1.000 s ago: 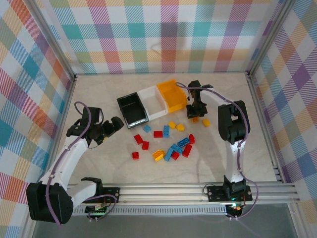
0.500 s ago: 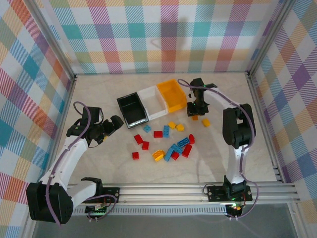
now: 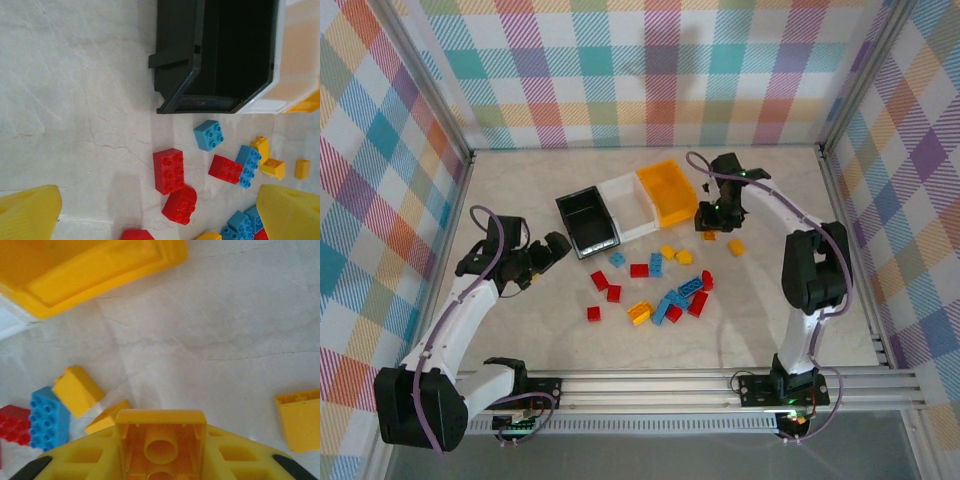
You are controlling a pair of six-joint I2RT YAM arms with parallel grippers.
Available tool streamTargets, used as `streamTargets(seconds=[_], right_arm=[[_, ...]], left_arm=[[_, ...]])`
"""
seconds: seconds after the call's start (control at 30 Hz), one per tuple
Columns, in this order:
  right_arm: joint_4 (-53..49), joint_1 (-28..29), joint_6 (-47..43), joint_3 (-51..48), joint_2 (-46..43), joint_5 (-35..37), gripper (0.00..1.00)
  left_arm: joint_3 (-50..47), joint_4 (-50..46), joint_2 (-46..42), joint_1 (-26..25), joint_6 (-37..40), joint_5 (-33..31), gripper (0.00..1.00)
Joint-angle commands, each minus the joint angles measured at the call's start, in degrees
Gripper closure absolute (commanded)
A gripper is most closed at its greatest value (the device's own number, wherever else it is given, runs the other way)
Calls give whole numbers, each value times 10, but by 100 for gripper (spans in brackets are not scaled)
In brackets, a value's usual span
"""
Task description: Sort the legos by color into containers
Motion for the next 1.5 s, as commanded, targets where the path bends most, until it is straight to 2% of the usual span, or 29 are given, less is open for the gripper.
streamTargets(seconds=[0.0, 0.23, 0.47, 1.07, 1.47], right_arm=[[2, -2, 23, -9, -36, -53, 65], [21, -1, 58, -10, -67, -117, 65], [43, 10, 102, 29, -59, -169, 65], [-27, 112, 89, 272, 120, -136, 65], [-56, 144, 78, 384, 239, -101, 66]], left_arm=[[-2, 24, 10, -13, -10, 21, 0], [9, 42, 35, -36, -9, 29, 0], [18, 41, 48, -42, 0, 33, 0], [-6, 8, 0, -41, 13, 22, 0], [8, -19, 1, -41, 18, 17, 0]])
